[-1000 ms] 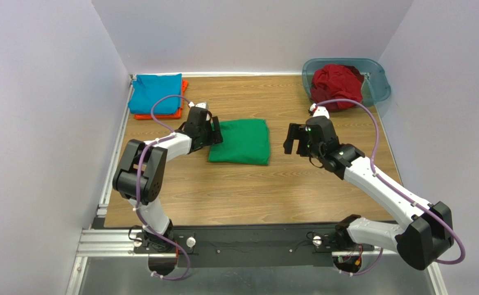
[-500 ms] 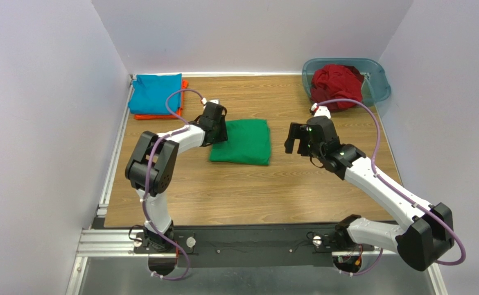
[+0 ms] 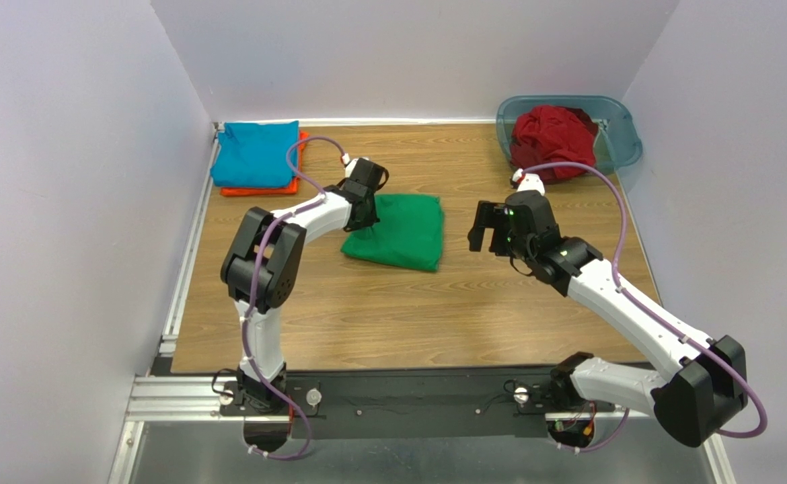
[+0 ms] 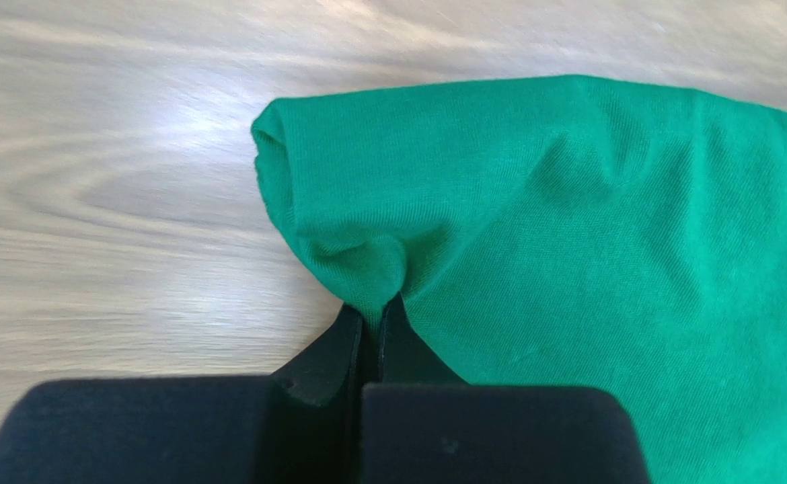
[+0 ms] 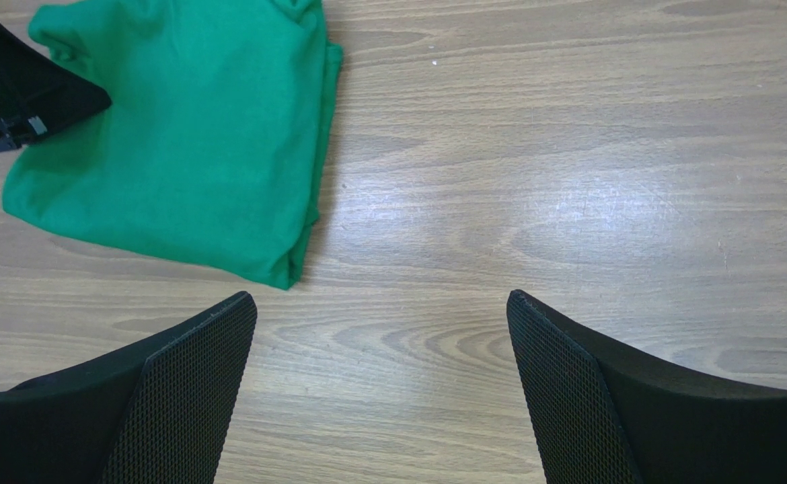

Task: Fold and stack the t-shirts
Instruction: Neatly place the folded tshirt to the corner

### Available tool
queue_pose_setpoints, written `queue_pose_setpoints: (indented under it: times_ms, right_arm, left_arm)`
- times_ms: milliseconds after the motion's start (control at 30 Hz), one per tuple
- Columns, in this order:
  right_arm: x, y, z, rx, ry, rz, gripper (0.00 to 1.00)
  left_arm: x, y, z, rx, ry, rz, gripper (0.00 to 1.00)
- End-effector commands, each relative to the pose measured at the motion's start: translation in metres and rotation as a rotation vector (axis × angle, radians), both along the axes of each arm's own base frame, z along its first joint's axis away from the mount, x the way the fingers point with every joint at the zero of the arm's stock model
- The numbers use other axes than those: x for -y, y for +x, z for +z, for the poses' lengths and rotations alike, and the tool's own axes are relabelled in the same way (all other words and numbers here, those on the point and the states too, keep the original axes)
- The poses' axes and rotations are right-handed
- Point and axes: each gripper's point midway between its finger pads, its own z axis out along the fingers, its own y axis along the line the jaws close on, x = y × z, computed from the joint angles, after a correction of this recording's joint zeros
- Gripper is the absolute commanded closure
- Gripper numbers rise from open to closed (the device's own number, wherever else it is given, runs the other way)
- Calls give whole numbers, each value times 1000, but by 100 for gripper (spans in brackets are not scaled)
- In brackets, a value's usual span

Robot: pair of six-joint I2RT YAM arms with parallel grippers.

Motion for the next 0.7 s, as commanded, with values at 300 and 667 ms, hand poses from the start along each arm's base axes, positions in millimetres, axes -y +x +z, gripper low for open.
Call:
queue_pose_setpoints:
  times_ms: [300, 667]
  right_arm:
    - [10, 0, -3, 0, -21, -45, 0]
    - [16, 2, -7, -2, -48, -70, 0]
  left_arm:
    - [-91, 74, 92, 264, 401, 122, 100]
    - [-171, 125, 163, 377, 739, 145, 100]
